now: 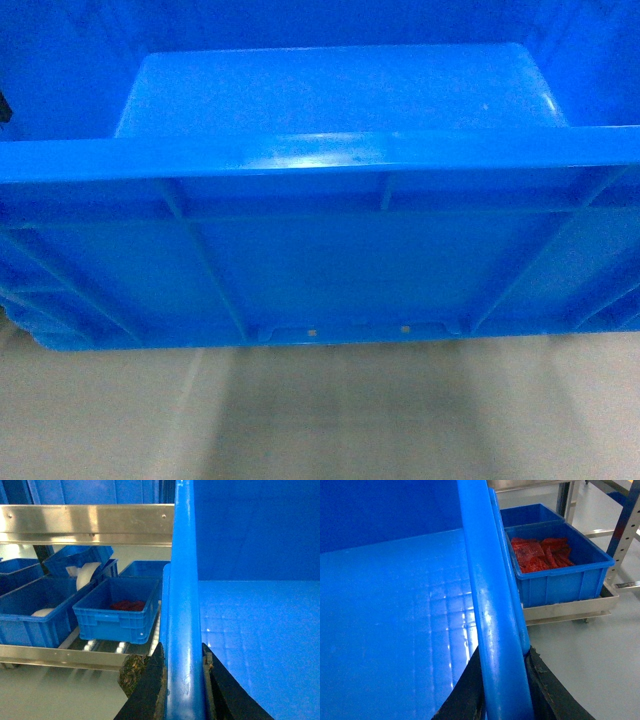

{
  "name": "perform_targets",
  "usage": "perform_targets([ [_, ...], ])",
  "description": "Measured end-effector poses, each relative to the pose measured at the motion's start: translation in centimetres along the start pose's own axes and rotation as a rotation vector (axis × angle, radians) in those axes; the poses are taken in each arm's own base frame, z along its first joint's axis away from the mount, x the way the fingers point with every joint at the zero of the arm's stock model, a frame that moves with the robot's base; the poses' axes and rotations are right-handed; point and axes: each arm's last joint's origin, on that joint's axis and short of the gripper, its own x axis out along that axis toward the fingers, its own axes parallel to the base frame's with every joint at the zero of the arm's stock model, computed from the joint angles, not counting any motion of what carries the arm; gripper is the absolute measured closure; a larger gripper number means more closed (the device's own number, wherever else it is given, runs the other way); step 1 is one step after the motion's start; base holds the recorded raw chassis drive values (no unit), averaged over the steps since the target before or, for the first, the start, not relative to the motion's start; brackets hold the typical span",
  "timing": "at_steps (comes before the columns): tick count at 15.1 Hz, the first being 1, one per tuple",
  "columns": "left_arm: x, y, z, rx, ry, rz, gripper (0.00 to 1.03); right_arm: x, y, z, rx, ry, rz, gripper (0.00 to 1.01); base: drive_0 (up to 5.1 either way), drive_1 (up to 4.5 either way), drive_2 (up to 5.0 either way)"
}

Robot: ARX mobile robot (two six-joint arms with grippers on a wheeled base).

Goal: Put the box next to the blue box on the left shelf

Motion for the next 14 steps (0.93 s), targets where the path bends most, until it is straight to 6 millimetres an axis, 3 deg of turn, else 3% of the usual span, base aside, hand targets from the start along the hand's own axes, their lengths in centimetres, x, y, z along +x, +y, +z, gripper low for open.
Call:
perform_targets([
  [14,0.0,-0.01,0.0,-0.003,0.0,-0.005,0.91,0.0,0.0,-0.01,-0.001,0.001,-0.001,0.87,0.0,0.0,0.0],
])
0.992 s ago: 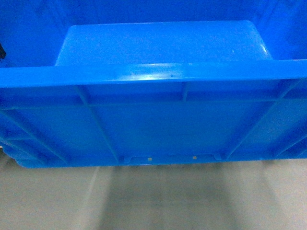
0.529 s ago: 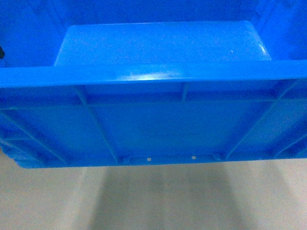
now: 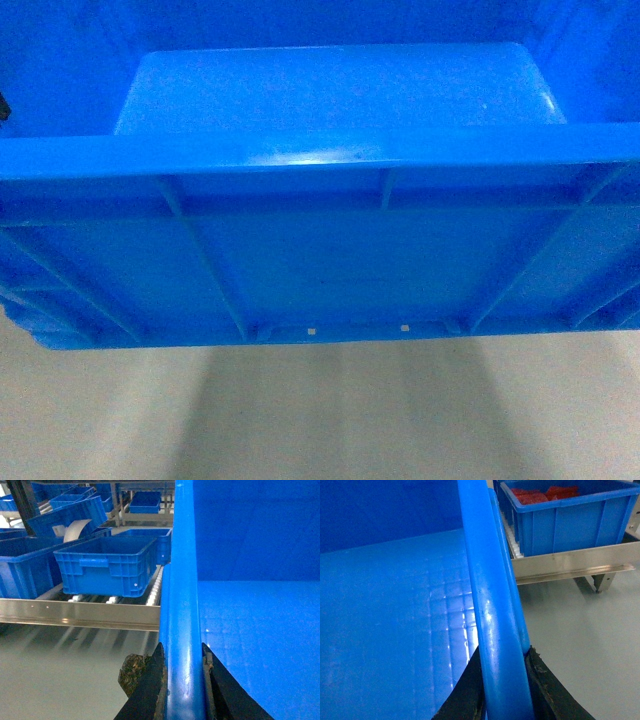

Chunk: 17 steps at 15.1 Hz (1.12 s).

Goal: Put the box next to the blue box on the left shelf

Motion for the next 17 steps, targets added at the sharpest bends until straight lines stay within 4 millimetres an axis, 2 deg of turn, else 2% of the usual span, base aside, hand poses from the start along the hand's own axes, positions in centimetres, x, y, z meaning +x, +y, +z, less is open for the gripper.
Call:
perform_targets([
  [10,0.0,-0.01,-0.01,0.0,0.001,-0.002,0.91,0.01,-0.04,-0.09,-0.001,0.003,-0.001,0.87,0.0,0.03,0.0],
  [17,-0.05,0.01,0.06,-0.001,-0.002,-0.002,0.91,-0.02,-0.03,-0.04,0.0,-0.001,0.0,0.87,0.0,4.36,-4.3],
])
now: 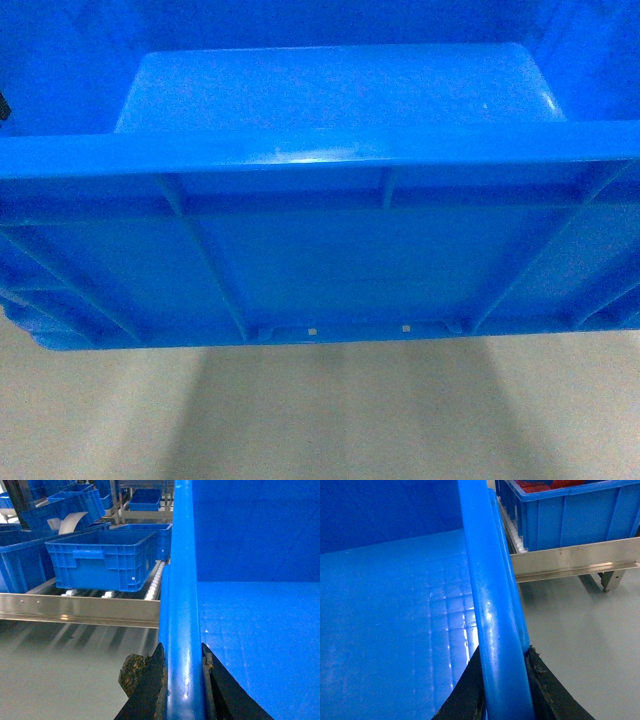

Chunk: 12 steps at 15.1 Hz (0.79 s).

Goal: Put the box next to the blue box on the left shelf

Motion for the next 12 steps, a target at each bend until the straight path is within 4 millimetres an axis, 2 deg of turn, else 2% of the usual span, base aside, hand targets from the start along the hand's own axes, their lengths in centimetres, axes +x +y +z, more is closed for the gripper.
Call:
perform_targets([
  [12,0.0,0.0,0.03,-0.001,-0.001,-0.001,0.91,0.02,0.01,0.01,-0.001,-0.002,0.001,0.87,0.1,4.43,-4.2],
])
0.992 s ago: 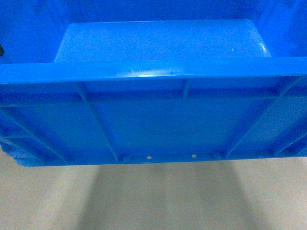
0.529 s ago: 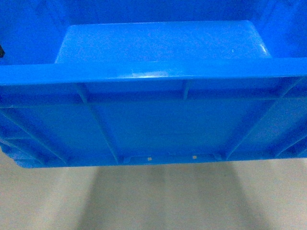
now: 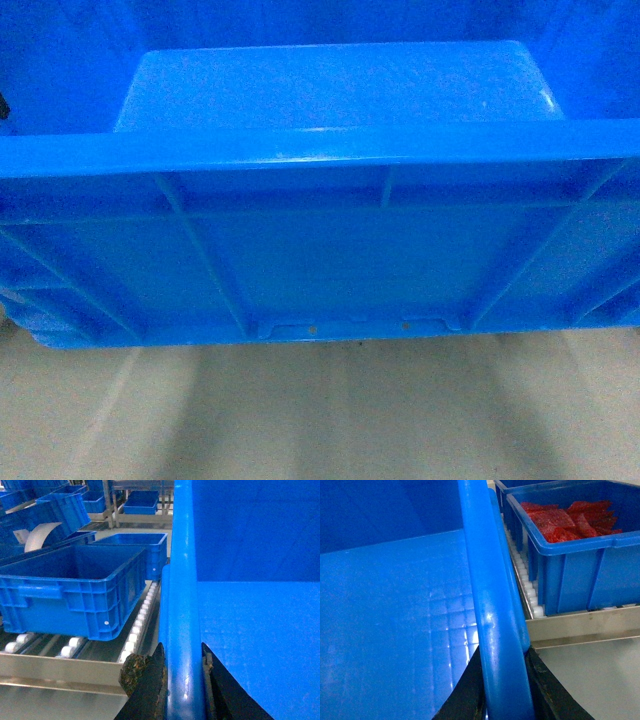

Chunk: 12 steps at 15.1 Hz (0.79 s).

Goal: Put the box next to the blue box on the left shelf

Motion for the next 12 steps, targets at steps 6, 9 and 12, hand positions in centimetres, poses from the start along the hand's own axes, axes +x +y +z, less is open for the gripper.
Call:
perform_targets([
  [6,0.0,0.0,0.0,0.001,0.0,0.0,0.91,0.0,0.0,-0.03,0.0,0.003,0.0,0.87,0.2,4.49,-4.2],
  [9,0.0,0.0,0.0,0.0,0.0,-0.001,0.91,0.0,-0.01,-0.02,0.0,0.002,-0.001,0.87,0.1,4.44,-4.2],
  [12,0.0,-0.01,0.0,0.0,0.0,-0.002,0.91,0.0,-0.01,-0.02,0.0,0.002,-0.001,0.87,0.0,4.32,-4.3],
])
